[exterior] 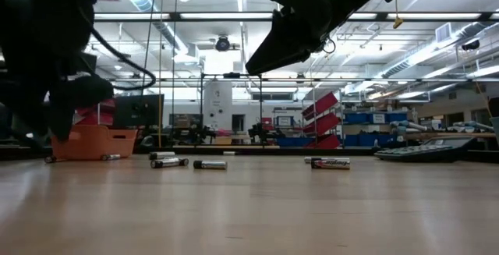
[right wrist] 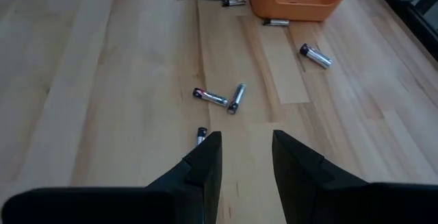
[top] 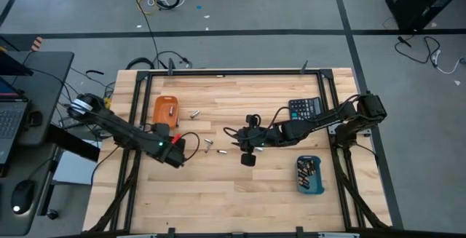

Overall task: Sort batteries
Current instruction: Put the silver battery into the orange bin

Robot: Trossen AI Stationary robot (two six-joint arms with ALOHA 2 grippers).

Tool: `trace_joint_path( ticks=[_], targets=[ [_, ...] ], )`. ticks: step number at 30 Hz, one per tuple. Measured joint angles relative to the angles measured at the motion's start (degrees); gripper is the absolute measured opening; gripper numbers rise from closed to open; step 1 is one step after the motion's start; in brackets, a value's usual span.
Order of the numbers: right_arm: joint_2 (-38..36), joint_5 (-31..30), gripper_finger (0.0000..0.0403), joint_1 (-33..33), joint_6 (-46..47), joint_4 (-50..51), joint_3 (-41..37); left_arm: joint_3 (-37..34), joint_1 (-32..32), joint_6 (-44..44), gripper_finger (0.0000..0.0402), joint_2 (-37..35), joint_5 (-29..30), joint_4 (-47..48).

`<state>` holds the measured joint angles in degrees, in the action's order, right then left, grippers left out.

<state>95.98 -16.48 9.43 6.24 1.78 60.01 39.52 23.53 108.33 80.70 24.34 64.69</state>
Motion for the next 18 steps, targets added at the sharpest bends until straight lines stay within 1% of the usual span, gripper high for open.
trace_joint_path(
  ticks=[4, 8, 15, 18],
  targets=[
    [0.0, 0.1, 0.0115, 0.0, 0.0, 0.1, 0.0, -3.1, -1.1, 0.1, 0.0160, 0.8, -0.7, -4.6],
    [0.0, 0.1, 0.0115, 0.0, 0.0, 0.1, 0.0, -5.6, -1.1, 0.1, 0.0160, 0.8, 1.5, -8.6],
    [0.0, 0.2, 0.0115, 0.0, 0.0, 0.0, 0.0, -8.0, -1.2, 0.1, 0.0160, 0.7, 3.2, -8.7],
    [0.0, 0.2, 0.0115, 0.0, 0.0, 0.0, 0.0, -9.8, -1.2, 0.1, 0.0160, 0.7, 3.7, -11.5]
  ],
)
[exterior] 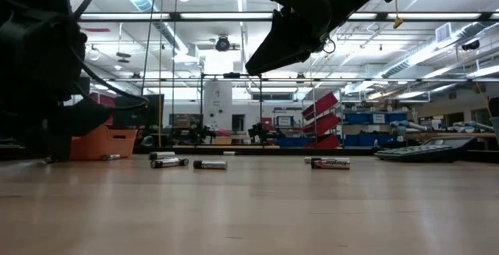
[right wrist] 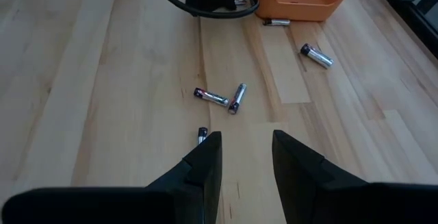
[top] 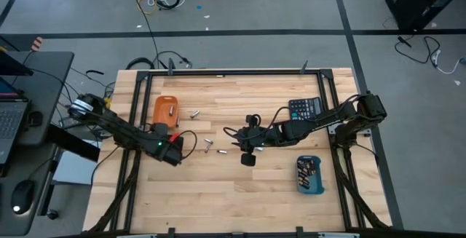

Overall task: Sort batteries
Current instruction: Put the silver battery into the orange bin

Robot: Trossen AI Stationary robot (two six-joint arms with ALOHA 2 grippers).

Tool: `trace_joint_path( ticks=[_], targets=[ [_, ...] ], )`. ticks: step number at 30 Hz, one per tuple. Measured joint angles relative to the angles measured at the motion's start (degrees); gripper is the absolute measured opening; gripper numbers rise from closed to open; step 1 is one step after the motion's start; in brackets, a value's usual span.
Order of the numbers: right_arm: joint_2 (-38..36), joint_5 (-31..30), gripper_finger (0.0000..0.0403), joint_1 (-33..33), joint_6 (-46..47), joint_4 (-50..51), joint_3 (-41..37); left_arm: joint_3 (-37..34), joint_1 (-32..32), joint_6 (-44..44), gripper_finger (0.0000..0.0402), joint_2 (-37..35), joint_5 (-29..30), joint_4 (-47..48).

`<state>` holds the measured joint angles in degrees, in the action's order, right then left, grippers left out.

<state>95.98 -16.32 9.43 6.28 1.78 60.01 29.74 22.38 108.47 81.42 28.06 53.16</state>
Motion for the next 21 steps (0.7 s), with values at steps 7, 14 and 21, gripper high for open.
trace_joint_path(
  ticks=[7, 14, 21],
  targets=[
    [0.0, 0.0, 0.0115, 0.0, 0.2, 0.0, 0.0, -2.2, 0.1, 0.0, 0.0160, -0.2, 1.4, -3.2],
    [0.0, 0.0, 0.0115, 0.0, 1.1, 0.0, 0.0, -2.2, 0.0, -0.1, 0.0137, -0.1, 1.5, -3.8],
    [0.0, 0.0, 0.0115, 0.0, 1.1, 0.0, 0.0, -2.2, 0.0, -0.2, 0.0076, -0.1, 1.4, -4.6]
  ],
)
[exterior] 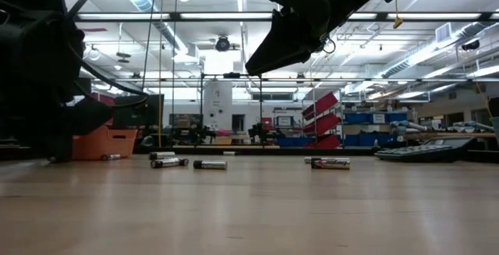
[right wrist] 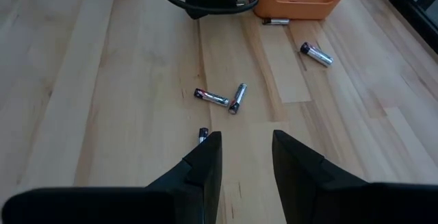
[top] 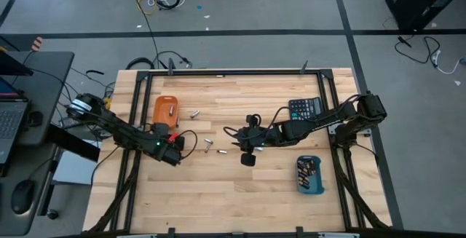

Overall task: Sort batteries
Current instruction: Put the silver battery into the orange bin

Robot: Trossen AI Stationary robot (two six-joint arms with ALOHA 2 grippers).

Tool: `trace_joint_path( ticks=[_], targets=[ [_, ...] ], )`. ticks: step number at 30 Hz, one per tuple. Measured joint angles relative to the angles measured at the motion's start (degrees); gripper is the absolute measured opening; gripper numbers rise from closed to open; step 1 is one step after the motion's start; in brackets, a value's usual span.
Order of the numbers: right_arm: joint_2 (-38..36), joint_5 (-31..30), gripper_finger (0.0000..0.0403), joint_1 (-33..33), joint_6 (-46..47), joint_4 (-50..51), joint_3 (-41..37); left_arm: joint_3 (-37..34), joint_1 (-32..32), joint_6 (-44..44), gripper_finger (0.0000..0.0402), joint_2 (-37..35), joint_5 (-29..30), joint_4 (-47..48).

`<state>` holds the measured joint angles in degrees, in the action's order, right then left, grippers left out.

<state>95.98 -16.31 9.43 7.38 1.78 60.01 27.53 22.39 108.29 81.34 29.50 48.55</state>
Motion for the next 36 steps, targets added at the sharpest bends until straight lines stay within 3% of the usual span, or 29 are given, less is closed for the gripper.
trace_joint_path(
  ticks=[9, 16, 25, 30, 36],
  targets=[
    [0.0, 0.0, 0.0115, 0.0, 0.0, 0.0, 0.0, 0.1, 0.8, -0.5, 0.0019, 0.0, 0.0, 0.1],
    [0.0, 0.0, 0.0115, 0.0, 0.0, 0.1, 0.0, 4.8, 3.2, -0.9, 0.0016, 0.2, -3.4, 4.8],
    [0.0, 0.0, 0.0115, 0.1, 0.0, 0.5, 0.0, 13.0, 5.9, -4.7, 0.0016, 0.1, -2.2, 10.9],
    [0.0, 0.0, 0.0115, 0.3, 0.0, 0.5, 0.0, 22.0, 7.5, -8.0, 0.0015, 0.0, 0.7, 20.5],
    [0.0, 0.0, 0.0115, 0.3, 0.0, 0.5, 0.0, 31.5, 6.0, -8.7, 0.0015, 0.0, 6.7, 40.2]
  ],
)
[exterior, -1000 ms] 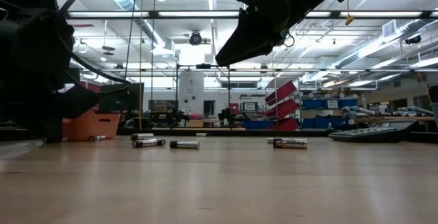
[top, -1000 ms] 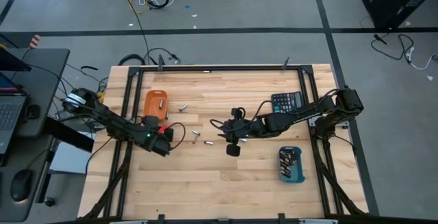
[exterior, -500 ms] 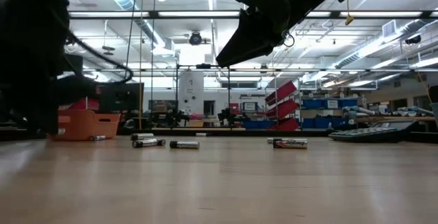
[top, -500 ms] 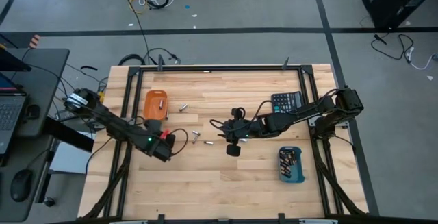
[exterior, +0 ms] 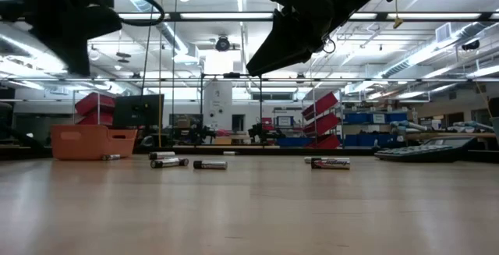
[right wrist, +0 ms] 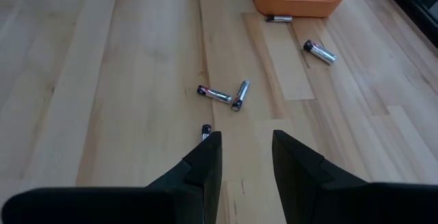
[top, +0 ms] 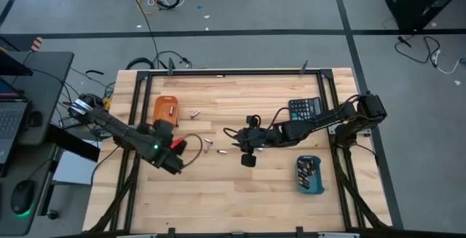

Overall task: Sort batteries
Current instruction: Put the silver battery into the orange bin

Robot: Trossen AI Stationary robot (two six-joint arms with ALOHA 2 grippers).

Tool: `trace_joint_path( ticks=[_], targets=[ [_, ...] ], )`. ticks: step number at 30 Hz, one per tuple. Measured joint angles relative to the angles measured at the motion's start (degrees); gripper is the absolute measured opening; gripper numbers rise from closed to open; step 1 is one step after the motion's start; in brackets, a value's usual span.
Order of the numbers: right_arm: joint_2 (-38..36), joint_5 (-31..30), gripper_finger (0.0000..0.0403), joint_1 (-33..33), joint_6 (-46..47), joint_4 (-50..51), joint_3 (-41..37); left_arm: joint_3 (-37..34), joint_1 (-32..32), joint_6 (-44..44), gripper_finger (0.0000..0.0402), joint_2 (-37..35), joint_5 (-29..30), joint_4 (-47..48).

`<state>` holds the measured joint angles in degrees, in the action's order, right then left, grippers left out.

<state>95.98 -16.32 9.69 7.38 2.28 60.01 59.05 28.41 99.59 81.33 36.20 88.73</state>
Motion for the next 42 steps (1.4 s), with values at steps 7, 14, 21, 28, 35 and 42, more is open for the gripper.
trace_joint_path(
  ticks=[7, 14, 21, 28, 35, 42],
  targets=[
    [0.0, 0.0, 0.0115, 0.1, 0.4, -0.1, 0.0, -5.7, -10.6, -8.5, 0.0015, -6.7, 4.6, -3.9],
    [0.0, 0.0, 0.0115, 0.5, 0.4, 0.0, 0.0, -17.9, -22.4, -16.3, 0.0015, -16.4, 1.6, -15.1],
    [0.0, 0.0, 0.0115, 0.7, 1.3, -0.1, 0.0, -26.1, -30.1, -27.1, 0.0016, -24.5, 0.3, -28.0],
    [0.0, 0.0, 0.0115, 0.8, 1.9, 0.0, 0.0, -26.3, -33.4, -28.4, 0.0060, -25.1, 0.5, -29.1],
    [0.0, 0.0, 0.0115, 0.8, 1.9, 0.0, 0.0, -26.3, -33.7, -31.8, 0.0108, -25.1, 0.6, -33.2],
    [0.0, 0.0, 0.0115, 0.8, 1.6, 0.0, 0.0, -22.2, -32.9, -47.2, 0.0116, -25.1, -1.0, -50.1]
  ],
)
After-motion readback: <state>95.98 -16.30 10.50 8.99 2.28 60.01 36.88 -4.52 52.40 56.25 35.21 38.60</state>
